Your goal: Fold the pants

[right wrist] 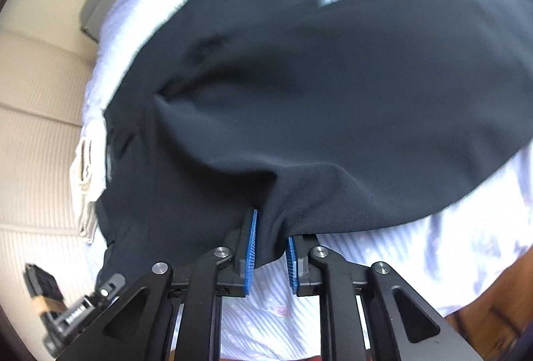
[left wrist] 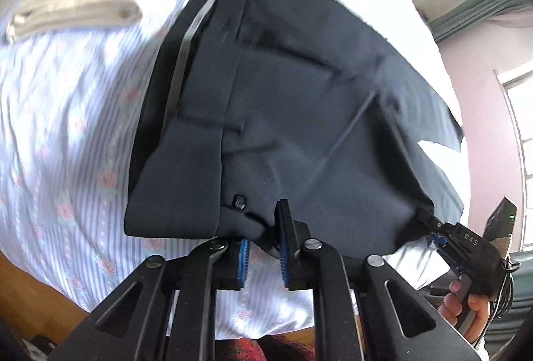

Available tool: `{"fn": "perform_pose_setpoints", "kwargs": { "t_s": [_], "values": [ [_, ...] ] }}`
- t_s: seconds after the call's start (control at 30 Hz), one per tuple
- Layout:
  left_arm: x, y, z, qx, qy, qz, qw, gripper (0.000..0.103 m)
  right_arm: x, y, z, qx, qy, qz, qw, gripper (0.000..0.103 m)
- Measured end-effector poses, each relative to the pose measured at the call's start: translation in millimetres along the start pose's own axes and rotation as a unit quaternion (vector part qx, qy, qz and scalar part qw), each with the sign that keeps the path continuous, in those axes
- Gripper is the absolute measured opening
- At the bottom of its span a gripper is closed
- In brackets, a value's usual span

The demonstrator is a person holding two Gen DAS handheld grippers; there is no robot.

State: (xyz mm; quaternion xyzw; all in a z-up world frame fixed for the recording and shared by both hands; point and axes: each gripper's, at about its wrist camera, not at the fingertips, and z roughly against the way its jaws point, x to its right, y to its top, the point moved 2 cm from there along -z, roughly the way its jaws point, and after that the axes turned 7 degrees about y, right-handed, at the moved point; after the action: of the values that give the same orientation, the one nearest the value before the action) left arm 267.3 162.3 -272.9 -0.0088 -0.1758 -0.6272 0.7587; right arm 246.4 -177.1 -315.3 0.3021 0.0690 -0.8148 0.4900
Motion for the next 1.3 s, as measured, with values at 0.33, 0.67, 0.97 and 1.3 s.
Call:
{"fn": "perform_pose_setpoints", "kwargs": {
  "t_s": [0.33,0.67,0.97,1.3],
  "values": [
    [51.3,90.7,72.4,0.122,-0.022,-0.016,0.9922,0.009,-74.3,83.7,82.5,0.105,0.003,0.101,0.989,0.009],
    [84.6,239.4,28.5,0.171,0.016,-0.024,0.9848,0.009,-141.1,212.3,34.3,0.141,0.034,0.161,0.976,0.007],
    [56.2,320.9,-79.2,0.099,0.062,-0.007,0.9932,0.009,-164.4,299.4,-97.8,0.063,0.000,0.201,0.978,0.007],
    [58.1,348.0,-116.4,0.048,0.106,0.008,0.9931,0.059,-151.3,322.1,-157.0,-0.022,-0.008,0.185,0.983,0.034]
  ]
}}
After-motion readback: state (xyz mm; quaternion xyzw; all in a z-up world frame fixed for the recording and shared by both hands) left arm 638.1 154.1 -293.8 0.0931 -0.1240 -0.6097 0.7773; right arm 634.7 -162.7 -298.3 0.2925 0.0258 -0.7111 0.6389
